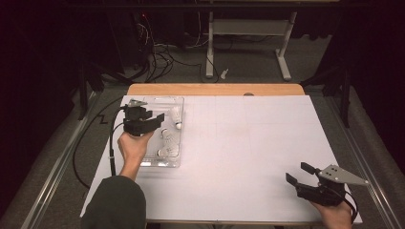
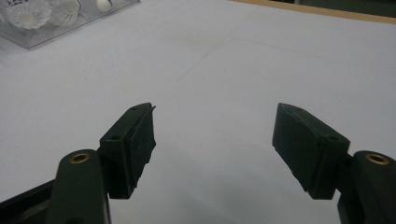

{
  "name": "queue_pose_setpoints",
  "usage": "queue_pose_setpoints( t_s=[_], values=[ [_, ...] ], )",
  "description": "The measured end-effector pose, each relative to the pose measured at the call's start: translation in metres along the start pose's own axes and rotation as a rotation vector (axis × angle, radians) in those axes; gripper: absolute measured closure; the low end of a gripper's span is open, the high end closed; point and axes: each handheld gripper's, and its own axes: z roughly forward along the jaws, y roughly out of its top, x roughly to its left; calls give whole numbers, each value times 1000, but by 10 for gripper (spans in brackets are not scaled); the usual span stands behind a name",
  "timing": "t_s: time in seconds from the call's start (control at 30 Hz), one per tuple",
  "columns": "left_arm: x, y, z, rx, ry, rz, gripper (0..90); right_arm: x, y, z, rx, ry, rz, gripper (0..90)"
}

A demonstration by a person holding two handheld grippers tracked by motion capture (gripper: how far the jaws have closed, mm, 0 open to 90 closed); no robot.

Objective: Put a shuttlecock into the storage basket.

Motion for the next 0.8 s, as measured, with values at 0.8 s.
queue_pose_setpoints(
  t_s=[0.8],
  values=[
    [-16,-5,-8,12,-29,72,425,0,0,0,-4,-1,5,302]
  ],
)
